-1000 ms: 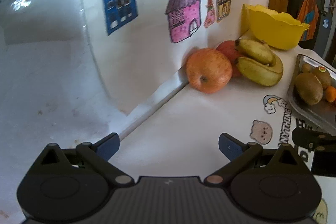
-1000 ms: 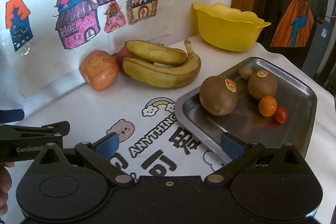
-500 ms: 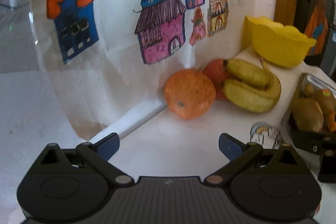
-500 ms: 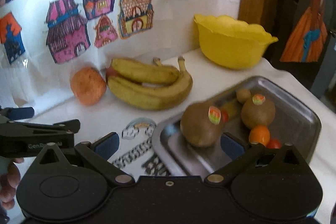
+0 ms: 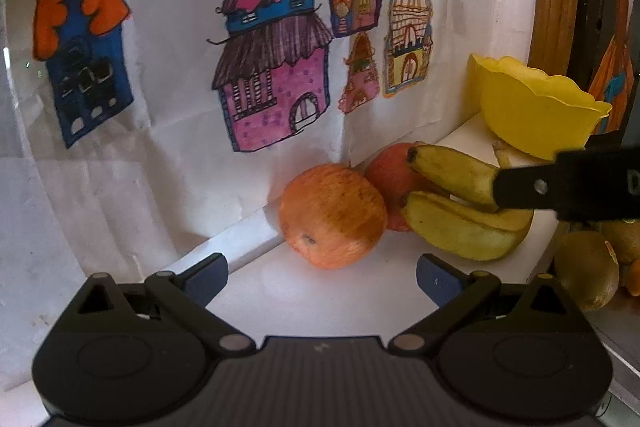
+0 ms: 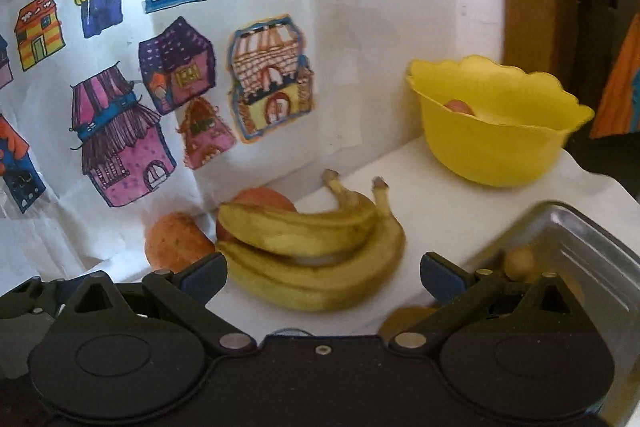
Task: Organize fruits
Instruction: 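Move the right tool toward the bananas while the left tool moves toward the red apple, then close the right tool on the bananas while the left tool grasps the red apple, then lift the bananas with the right tool while the left tool lifts the apple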
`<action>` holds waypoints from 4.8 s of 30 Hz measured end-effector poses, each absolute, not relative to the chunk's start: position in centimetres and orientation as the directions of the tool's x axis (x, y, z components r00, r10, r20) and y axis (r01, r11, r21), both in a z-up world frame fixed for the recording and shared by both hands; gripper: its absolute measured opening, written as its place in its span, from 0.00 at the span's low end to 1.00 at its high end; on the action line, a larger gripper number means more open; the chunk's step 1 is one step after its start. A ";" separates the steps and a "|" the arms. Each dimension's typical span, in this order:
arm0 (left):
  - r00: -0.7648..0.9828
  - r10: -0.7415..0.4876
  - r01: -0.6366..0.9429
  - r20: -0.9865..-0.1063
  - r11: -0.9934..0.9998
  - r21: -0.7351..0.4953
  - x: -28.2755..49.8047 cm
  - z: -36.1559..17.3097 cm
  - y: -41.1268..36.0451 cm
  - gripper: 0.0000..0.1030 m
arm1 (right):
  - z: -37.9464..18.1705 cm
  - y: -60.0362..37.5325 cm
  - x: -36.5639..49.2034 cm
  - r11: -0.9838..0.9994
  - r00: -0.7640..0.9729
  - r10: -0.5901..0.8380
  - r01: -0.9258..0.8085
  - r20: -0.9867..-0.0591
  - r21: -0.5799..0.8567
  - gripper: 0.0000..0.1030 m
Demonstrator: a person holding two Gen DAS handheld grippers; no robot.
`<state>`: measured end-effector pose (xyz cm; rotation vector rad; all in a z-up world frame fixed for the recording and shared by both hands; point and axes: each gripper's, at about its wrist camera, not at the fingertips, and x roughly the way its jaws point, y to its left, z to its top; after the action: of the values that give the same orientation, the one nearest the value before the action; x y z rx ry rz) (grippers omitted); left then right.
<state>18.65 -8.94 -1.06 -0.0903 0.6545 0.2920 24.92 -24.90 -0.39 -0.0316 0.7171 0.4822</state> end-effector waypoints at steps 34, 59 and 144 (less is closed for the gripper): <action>0.785 0.222 -0.337 -0.578 0.937 -0.098 20.2 -0.9 -8.8 0.90 | -3.6 -22.2 39.5 0.774 0.496 0.502 -0.624 -0.708 0.112 0.91; 0.755 0.172 -0.464 -0.632 0.822 -0.330 19.7 -0.2 -5.5 0.84 | -6.0 -22.0 40.8 0.763 0.380 0.425 -0.638 -0.822 0.099 0.50; 0.588 -0.156 -0.168 -0.794 0.937 -0.308 7.5 0.8 2.7 0.60 | -1.3 -20.6 12.8 0.953 0.632 0.276 -0.279 -0.724 0.119 0.72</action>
<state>7.55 2.70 0.84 -0.3721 0.9482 0.0073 12.78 -20.56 -1.32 -0.0050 0.8281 0.3174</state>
